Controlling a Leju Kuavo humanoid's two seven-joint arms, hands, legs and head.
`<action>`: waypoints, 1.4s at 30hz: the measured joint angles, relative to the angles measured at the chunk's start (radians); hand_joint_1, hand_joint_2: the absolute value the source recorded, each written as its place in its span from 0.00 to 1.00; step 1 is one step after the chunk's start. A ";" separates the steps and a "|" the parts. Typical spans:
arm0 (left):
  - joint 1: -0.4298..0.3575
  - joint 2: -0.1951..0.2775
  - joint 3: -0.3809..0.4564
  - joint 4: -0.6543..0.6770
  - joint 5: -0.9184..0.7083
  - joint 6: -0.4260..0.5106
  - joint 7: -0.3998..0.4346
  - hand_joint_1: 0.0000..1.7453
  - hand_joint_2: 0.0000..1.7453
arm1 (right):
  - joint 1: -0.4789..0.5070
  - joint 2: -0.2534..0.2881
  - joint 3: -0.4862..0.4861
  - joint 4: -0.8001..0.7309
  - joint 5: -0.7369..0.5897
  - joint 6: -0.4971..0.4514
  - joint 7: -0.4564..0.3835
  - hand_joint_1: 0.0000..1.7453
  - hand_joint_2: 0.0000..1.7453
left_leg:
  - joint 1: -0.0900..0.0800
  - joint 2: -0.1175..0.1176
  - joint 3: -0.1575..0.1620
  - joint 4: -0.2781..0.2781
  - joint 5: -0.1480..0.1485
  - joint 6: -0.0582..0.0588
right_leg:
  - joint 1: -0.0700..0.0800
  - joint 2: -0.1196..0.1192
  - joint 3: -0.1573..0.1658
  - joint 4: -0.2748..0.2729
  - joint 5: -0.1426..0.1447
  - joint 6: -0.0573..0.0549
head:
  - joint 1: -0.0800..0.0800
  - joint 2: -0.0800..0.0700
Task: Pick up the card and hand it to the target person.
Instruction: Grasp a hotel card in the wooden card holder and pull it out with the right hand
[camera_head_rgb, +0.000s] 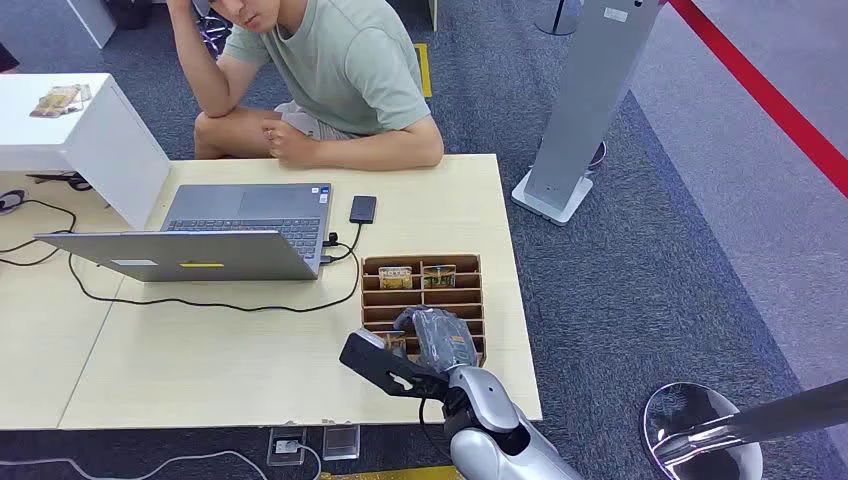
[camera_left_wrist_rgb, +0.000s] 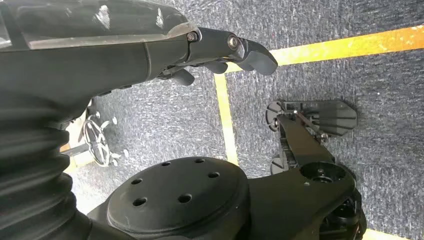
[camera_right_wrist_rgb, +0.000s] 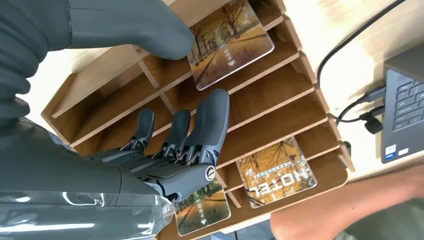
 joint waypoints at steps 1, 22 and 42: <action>0.000 0.000 0.000 0.000 0.000 0.000 0.000 0.00 1.00 | 0.000 0.000 0.000 0.000 0.000 0.000 0.000 0.50 1.00 | 0.000 0.000 0.000 0.000 0.000 0.000 | 0.000 0.000 0.000 0.000 0.000 0.000 | 0.000 0.000; 0.000 0.000 0.000 0.000 0.006 0.006 0.003 0.00 1.00 | -0.005 0.003 0.016 0.027 -0.006 0.010 -0.008 0.45 1.00 | 0.000 0.000 0.001 0.000 0.000 0.000 | 0.000 0.000 0.000 0.000 0.000 0.000 | 0.000 0.000; 0.000 0.000 0.000 0.000 0.017 0.014 0.005 0.00 1.00 | -0.011 0.009 0.024 0.059 0.003 0.022 -0.009 0.48 1.00 | 0.000 0.000 0.001 0.000 0.000 0.000 | 0.000 0.000 0.001 0.000 0.000 0.000 | 0.000 0.000</action>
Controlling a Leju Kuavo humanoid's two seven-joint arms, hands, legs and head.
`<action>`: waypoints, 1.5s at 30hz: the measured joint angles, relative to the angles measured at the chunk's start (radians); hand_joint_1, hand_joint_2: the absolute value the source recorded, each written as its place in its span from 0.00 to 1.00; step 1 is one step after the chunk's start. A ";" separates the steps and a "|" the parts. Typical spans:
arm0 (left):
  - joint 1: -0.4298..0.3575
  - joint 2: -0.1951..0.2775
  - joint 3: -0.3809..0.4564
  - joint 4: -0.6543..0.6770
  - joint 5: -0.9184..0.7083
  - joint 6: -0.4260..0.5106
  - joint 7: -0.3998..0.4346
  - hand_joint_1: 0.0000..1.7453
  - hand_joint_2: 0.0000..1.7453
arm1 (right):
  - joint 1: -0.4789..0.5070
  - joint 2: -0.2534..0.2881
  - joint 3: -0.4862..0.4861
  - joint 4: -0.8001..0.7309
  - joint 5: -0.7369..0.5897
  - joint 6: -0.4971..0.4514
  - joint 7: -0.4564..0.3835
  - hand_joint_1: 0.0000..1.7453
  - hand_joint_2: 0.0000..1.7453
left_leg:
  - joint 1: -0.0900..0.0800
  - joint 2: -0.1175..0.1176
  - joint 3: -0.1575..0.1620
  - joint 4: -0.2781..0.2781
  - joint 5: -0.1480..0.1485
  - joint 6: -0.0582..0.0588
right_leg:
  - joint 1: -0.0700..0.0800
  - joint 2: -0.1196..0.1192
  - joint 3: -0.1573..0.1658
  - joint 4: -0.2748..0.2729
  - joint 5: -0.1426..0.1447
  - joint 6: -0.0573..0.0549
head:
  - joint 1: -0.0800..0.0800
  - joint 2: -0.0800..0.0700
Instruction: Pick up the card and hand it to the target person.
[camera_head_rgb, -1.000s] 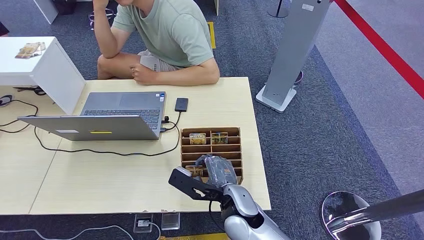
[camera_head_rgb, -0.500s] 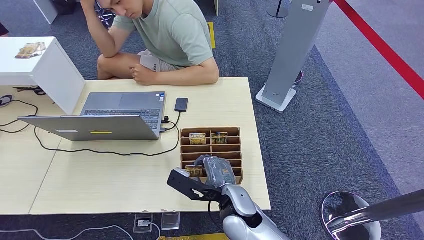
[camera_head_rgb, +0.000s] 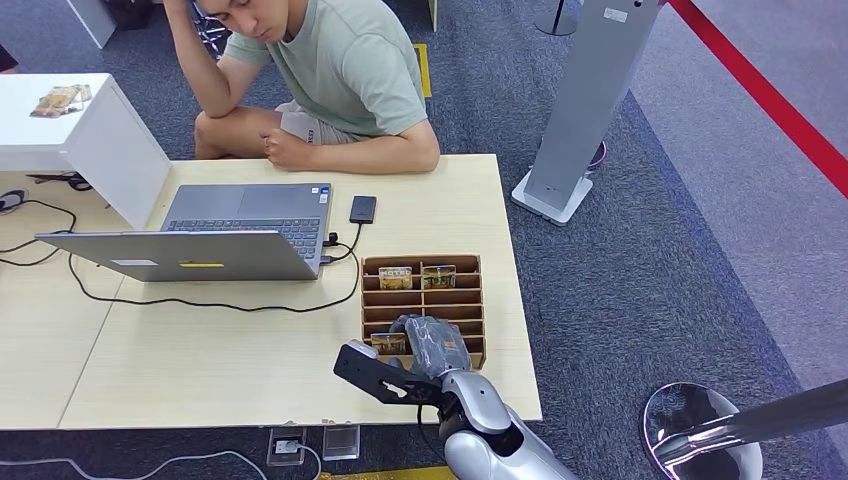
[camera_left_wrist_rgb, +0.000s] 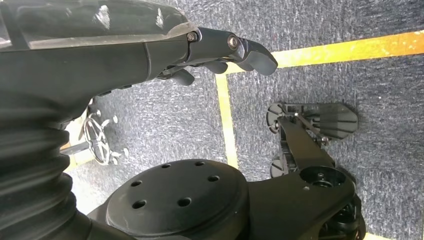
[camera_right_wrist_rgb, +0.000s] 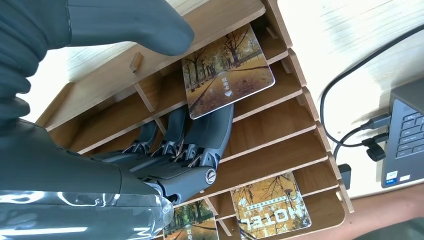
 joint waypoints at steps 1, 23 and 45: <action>0.000 0.000 0.000 0.000 0.000 0.000 0.000 0.00 1.00 | -0.001 0.000 0.000 0.001 0.000 0.000 0.000 0.51 1.00 | 0.000 0.000 0.000 0.000 0.000 0.000 | 0.000 0.000 0.000 0.000 0.000 0.000 | 0.000 0.000; 0.000 0.000 0.000 0.000 -0.015 -0.006 -0.016 0.00 1.00 | -0.007 0.007 0.000 0.023 0.001 -0.038 -0.022 0.93 1.00 | 0.000 0.000 0.001 0.000 0.000 0.000 | 0.000 0.000 0.001 0.000 0.000 0.000 | 0.000 0.000; 0.001 0.000 0.000 0.000 -0.012 0.004 -0.026 0.00 1.00 | 0.056 -0.003 -0.011 -0.062 -0.045 -0.540 -0.449 0.93 1.00 | 0.000 0.000 0.000 0.000 0.000 0.000 | 0.000 0.000 0.000 0.000 0.000 0.000 | 0.000 0.000</action>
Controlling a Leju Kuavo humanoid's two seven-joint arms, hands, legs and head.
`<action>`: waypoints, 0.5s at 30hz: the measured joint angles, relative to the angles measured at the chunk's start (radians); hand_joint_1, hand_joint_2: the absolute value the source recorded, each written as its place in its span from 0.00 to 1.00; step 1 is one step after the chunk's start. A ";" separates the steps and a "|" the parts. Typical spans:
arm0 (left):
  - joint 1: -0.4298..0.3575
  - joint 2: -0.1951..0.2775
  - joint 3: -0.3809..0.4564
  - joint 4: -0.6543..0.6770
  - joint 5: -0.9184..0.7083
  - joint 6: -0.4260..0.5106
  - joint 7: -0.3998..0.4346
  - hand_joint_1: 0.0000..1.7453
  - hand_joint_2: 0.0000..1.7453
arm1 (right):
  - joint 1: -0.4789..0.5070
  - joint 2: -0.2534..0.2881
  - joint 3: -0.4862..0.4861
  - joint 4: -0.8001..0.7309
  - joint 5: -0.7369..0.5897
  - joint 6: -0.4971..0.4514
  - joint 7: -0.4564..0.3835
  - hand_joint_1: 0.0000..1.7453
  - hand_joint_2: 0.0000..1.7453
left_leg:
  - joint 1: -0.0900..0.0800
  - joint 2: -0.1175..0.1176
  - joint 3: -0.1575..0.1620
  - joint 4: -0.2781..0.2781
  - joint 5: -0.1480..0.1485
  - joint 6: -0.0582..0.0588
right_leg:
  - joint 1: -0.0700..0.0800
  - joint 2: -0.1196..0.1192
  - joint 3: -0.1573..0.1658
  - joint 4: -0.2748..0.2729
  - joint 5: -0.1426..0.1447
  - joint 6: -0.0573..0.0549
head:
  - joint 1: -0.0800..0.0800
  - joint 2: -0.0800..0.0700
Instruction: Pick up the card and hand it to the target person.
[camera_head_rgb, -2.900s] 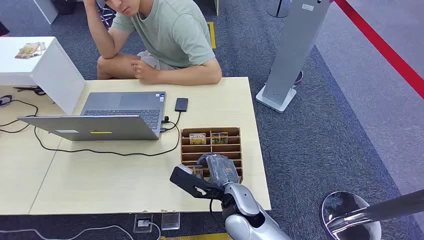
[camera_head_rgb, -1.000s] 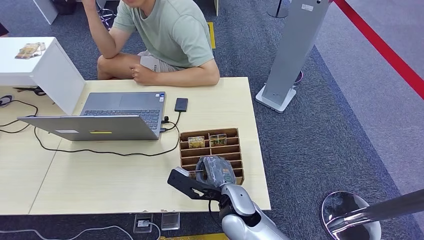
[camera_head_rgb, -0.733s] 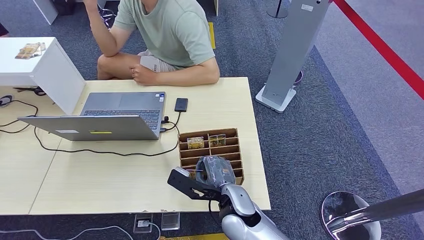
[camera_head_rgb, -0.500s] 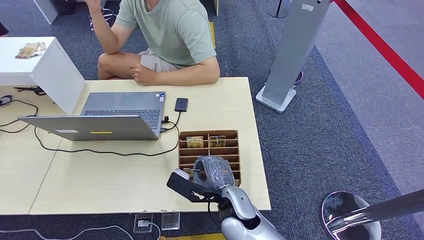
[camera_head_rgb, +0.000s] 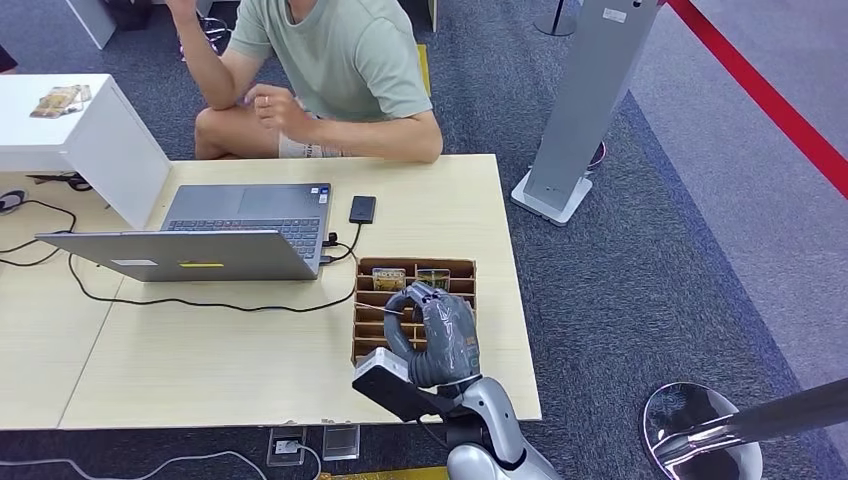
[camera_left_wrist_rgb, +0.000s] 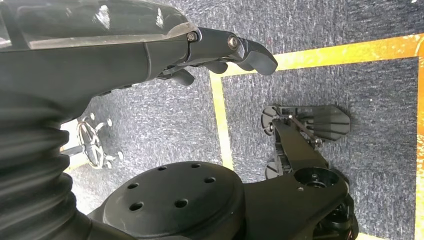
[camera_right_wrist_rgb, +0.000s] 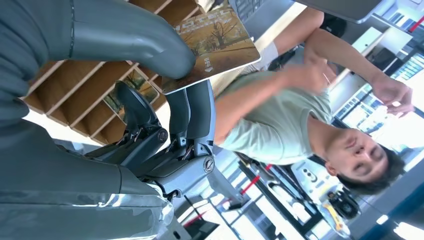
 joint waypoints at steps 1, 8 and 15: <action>0.000 0.000 0.000 0.000 0.000 0.000 0.000 0.00 1.00 | 0.000 0.000 0.000 0.000 -0.009 0.006 0.000 0.93 1.00 | 0.000 0.000 0.000 0.000 0.000 0.000 | 0.000 0.000 0.000 0.000 0.000 0.000 | 0.000 0.000; -0.001 0.000 -0.001 0.000 -0.012 -0.004 0.006 0.00 1.00 | -0.072 0.023 0.002 0.066 -0.055 0.069 0.039 0.93 1.00 | 0.000 0.000 -0.001 0.000 0.000 0.000 | 0.000 0.000 0.000 0.000 0.000 0.000 | 0.001 0.000; -0.005 0.000 -0.013 0.000 -0.035 -0.014 0.010 0.00 1.00 | -0.268 0.106 0.005 0.259 -0.129 0.091 0.046 0.93 1.00 | 0.000 0.000 -0.001 0.000 0.001 0.000 | 0.000 0.000 0.000 0.001 0.001 -0.001 | 0.001 0.000</action>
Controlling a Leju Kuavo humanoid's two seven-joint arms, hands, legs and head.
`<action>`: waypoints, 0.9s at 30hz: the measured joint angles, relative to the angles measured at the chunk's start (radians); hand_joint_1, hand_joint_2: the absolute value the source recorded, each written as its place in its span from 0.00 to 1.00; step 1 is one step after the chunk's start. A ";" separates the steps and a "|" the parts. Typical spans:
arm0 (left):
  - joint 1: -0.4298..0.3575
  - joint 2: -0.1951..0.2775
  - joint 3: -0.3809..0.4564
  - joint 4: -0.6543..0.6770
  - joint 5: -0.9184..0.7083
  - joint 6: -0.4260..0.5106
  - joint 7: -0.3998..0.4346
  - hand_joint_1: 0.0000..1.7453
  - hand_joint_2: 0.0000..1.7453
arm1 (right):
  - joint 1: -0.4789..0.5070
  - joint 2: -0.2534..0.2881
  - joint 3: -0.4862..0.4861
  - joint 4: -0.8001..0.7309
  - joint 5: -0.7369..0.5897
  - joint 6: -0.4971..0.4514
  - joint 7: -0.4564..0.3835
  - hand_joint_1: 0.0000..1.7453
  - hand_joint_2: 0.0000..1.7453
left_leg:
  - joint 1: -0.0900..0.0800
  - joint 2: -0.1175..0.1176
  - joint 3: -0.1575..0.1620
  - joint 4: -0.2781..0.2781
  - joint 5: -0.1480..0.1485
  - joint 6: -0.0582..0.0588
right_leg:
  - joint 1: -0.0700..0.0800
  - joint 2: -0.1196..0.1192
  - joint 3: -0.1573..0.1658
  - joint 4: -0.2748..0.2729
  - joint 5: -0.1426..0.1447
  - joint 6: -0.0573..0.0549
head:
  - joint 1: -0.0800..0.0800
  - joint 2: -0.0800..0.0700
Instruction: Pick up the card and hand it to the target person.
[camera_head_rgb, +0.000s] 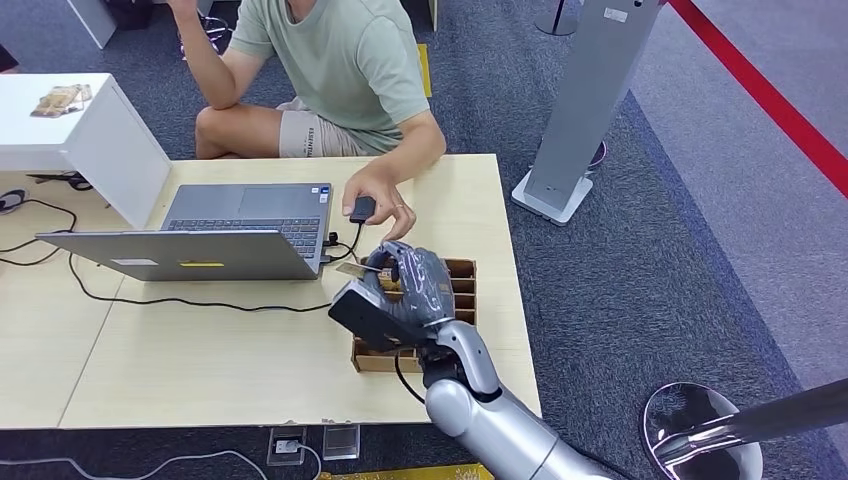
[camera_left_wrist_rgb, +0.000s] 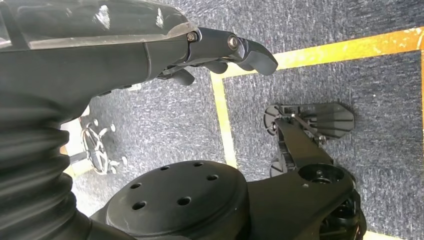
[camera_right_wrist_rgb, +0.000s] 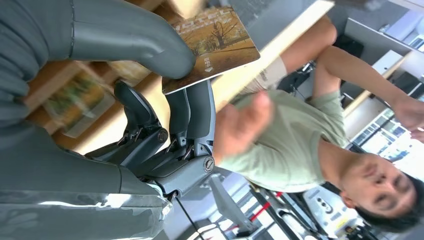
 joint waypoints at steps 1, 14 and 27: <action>-0.001 0.000 -0.003 0.000 -0.003 0.000 0.000 0.00 1.00 | -0.038 0.015 0.001 0.035 -0.007 0.000 0.003 0.93 1.00 | 0.000 0.000 0.000 0.000 0.000 0.000 | 0.000 0.000 0.000 0.000 0.000 0.000 | 0.000 0.000; -0.010 0.000 -0.046 0.000 -0.014 0.000 0.028 0.00 1.00 | -0.278 0.127 0.002 0.452 -0.024 -0.051 0.055 0.93 1.00 | 0.000 0.000 0.000 0.000 0.000 0.000 | 0.000 -0.001 0.000 0.000 0.000 0.000 | 0.001 0.000; -0.019 0.000 -0.065 0.000 -0.013 -0.013 0.011 0.00 1.00 | -0.304 0.160 0.003 0.573 0.005 -0.080 0.054 0.00 1.00 | 0.000 0.000 0.000 0.000 0.001 0.000 | 0.000 0.000 0.000 0.000 0.000 0.000 | 0.000 0.000</action>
